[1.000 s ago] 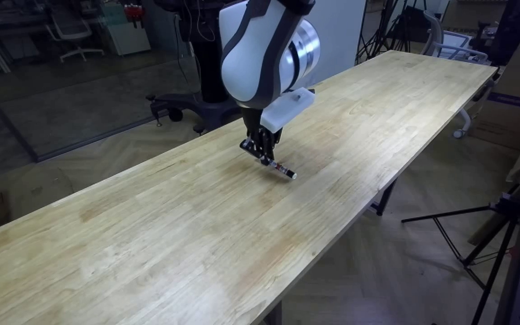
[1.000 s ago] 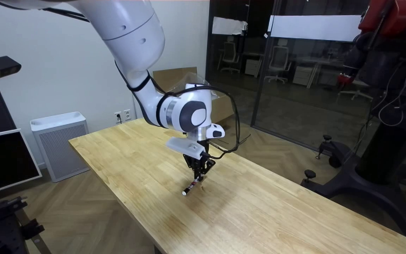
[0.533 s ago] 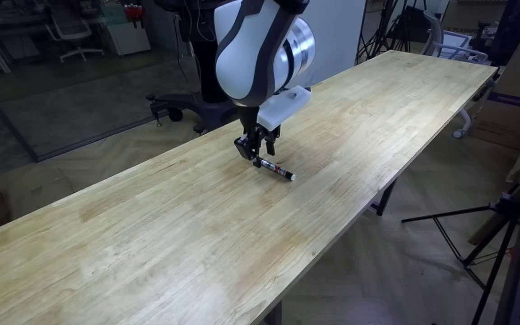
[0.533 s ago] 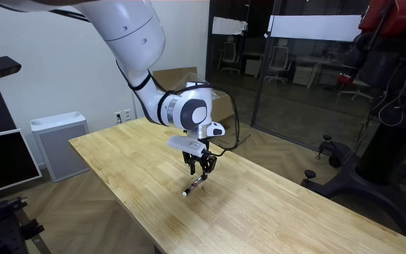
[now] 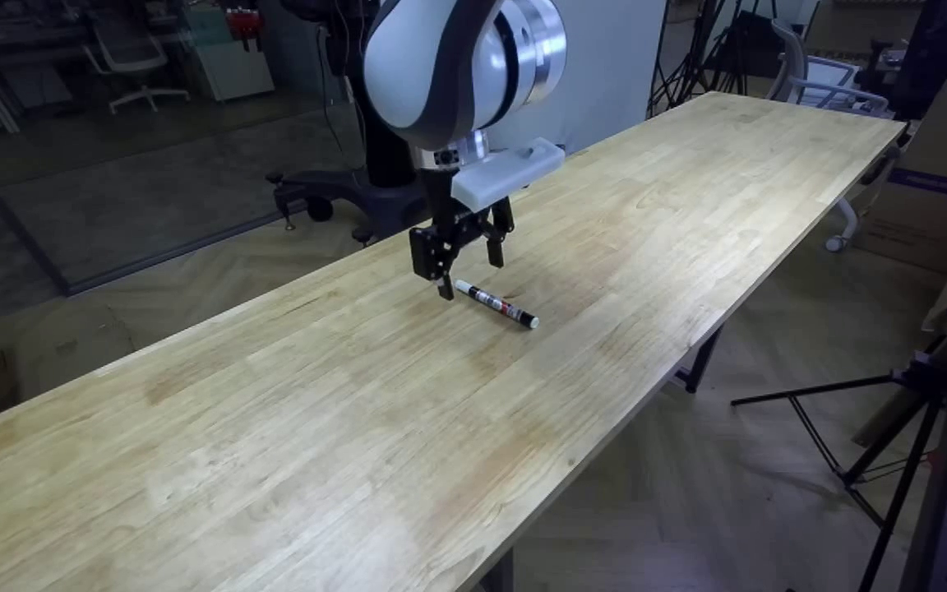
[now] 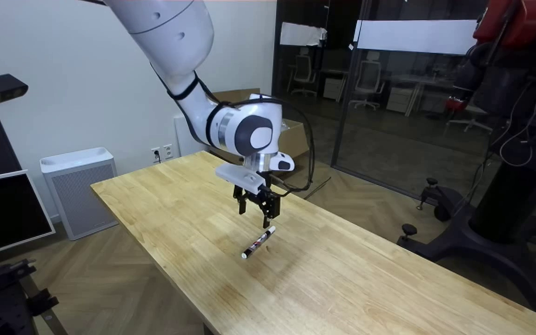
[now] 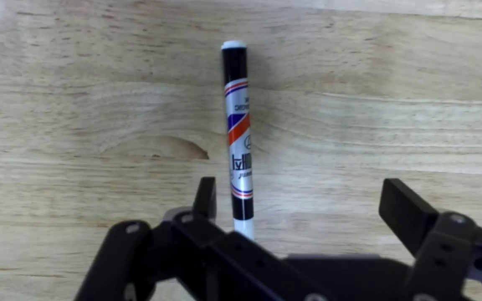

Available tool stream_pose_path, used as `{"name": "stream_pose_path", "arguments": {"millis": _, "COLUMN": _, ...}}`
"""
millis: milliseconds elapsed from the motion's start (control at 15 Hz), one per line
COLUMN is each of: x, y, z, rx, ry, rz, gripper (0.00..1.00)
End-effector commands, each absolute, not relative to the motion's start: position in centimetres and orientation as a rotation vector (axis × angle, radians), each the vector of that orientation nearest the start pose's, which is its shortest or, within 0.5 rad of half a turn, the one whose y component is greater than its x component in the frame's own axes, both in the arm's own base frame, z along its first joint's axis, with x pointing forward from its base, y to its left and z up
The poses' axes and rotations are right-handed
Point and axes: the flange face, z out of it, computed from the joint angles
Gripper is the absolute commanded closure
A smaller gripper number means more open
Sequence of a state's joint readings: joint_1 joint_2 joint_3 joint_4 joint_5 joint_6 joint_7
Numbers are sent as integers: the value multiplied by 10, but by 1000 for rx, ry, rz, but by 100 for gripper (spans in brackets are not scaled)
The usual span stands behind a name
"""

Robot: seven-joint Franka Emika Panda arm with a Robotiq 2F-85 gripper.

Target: Move the marker to the center of the table

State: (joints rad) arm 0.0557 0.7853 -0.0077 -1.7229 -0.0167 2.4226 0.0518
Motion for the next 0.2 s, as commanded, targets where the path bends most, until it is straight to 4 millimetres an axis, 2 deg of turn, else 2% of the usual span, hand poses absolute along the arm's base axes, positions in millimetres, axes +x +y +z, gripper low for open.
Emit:
{"name": "stream_pose_path", "arguments": {"millis": 0, "x": 642, "y": 33, "z": 149, "rx": -3083, "ry": 144, "rz": 231, "gripper": 0}}
{"name": "stream_pose_path", "arguments": {"millis": 133, "x": 636, "y": 33, "z": 157, "rx": -3066, "ry": 153, "rz": 267, "gripper": 0}}
